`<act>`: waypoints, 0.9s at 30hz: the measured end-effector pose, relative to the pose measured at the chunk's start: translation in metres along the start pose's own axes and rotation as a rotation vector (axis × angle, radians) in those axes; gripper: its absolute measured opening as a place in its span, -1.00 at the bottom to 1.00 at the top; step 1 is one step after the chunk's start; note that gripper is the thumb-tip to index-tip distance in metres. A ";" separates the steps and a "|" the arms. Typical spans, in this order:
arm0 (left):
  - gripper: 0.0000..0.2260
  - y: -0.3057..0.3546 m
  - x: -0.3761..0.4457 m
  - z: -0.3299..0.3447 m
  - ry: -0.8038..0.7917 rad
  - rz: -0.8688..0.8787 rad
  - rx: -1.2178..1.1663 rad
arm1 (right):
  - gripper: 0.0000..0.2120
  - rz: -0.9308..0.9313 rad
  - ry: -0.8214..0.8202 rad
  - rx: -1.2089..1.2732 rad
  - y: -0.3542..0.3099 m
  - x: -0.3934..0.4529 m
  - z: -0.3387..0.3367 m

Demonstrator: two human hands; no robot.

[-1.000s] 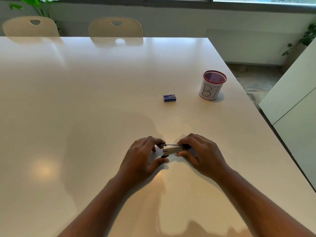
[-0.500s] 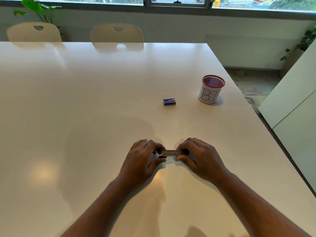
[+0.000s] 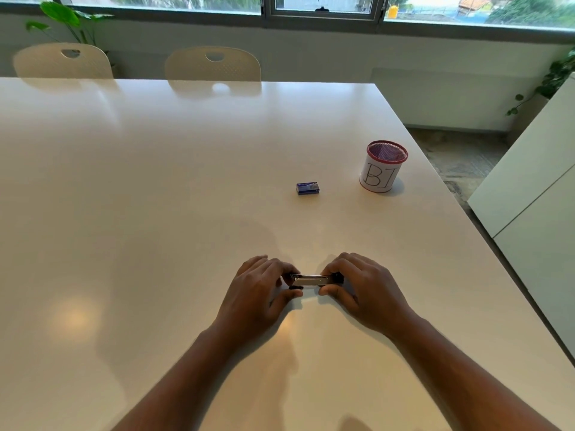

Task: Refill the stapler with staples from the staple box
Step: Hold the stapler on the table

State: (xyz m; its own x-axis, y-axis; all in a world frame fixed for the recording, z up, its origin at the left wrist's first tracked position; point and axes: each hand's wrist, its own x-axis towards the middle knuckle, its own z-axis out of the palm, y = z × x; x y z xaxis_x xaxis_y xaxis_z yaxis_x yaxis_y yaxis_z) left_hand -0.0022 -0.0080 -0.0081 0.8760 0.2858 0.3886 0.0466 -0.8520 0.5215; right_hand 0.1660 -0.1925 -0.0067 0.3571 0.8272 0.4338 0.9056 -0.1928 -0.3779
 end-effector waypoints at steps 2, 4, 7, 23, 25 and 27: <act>-0.70 0.000 0.000 -0.001 -0.017 -0.010 -0.017 | -0.66 0.007 0.007 0.014 0.000 0.000 0.000; -0.63 0.000 -0.001 0.000 -0.051 -0.036 -0.032 | -0.68 0.012 0.012 0.028 0.001 0.000 0.000; -0.62 0.000 -0.003 0.000 -0.067 -0.049 -0.045 | -0.71 0.011 0.012 0.029 0.002 -0.001 0.000; -0.82 0.001 0.025 0.006 0.089 -0.218 -0.550 | -0.67 0.416 0.017 0.472 -0.009 0.016 0.003; -0.87 -0.001 0.030 0.008 0.099 -0.285 -0.622 | -0.64 0.430 -0.013 0.436 -0.011 0.017 0.003; -0.90 -0.004 0.031 0.009 0.098 -0.296 -0.628 | -0.65 0.423 -0.034 0.392 -0.012 0.018 0.003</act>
State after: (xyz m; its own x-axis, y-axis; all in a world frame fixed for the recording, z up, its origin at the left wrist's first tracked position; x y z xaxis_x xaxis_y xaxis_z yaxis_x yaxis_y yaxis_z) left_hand 0.0286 0.0007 -0.0050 0.8205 0.5301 0.2141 -0.0359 -0.3260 0.9447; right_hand 0.1610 -0.1736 0.0029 0.6560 0.7387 0.1551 0.5308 -0.3053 -0.7906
